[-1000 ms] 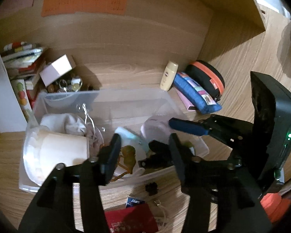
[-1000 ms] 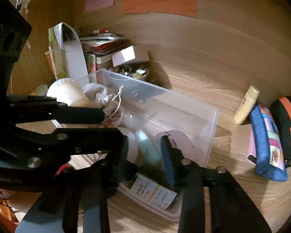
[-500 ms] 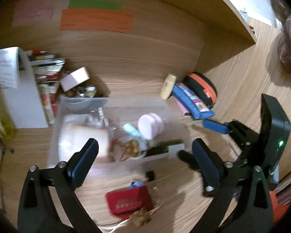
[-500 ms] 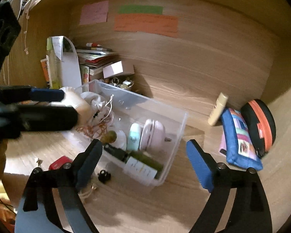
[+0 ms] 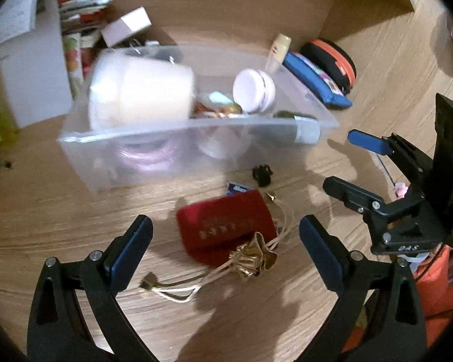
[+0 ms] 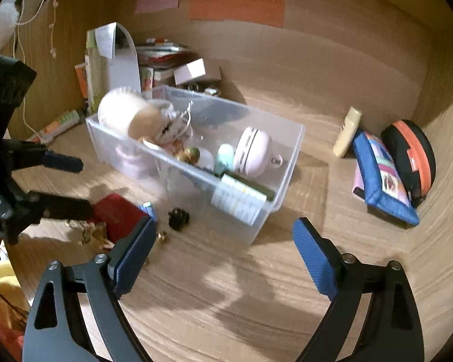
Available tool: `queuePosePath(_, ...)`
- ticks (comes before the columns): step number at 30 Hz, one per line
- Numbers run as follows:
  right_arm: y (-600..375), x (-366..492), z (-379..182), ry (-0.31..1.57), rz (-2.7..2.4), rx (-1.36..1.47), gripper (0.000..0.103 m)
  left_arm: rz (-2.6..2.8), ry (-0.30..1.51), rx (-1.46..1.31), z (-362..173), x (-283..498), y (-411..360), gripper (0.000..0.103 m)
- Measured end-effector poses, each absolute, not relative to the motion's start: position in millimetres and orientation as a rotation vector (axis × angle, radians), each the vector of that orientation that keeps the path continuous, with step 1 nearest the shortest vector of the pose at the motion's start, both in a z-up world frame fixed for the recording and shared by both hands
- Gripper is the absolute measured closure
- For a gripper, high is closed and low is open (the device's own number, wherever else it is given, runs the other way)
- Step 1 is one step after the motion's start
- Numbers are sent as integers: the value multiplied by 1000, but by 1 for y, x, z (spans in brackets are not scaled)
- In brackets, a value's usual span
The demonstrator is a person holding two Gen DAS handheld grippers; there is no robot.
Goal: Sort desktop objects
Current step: 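Grasp the red pouch with the left tool while the right tool reaches the black clip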
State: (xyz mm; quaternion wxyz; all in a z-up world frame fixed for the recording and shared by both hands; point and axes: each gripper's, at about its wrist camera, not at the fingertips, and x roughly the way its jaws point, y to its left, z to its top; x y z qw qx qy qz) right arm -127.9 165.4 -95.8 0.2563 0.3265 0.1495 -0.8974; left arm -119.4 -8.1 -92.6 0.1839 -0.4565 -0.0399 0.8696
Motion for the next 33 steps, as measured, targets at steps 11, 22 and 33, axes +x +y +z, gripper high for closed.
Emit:
queuePosePath(11, 173, -134, -113, 297, -2441, 1013, 13, 2465, 34, -1349, -118, -136, 9, 14)
queuePosePath(22, 141, -156, -132, 190, -2262, 1137, 43, 2603, 12, -1254, -110, -127, -22, 58)
queuePosePath(33, 111, -157, -139, 292, -2268, 1157, 61, 2664, -204, -1048, -90, -112, -52, 60)
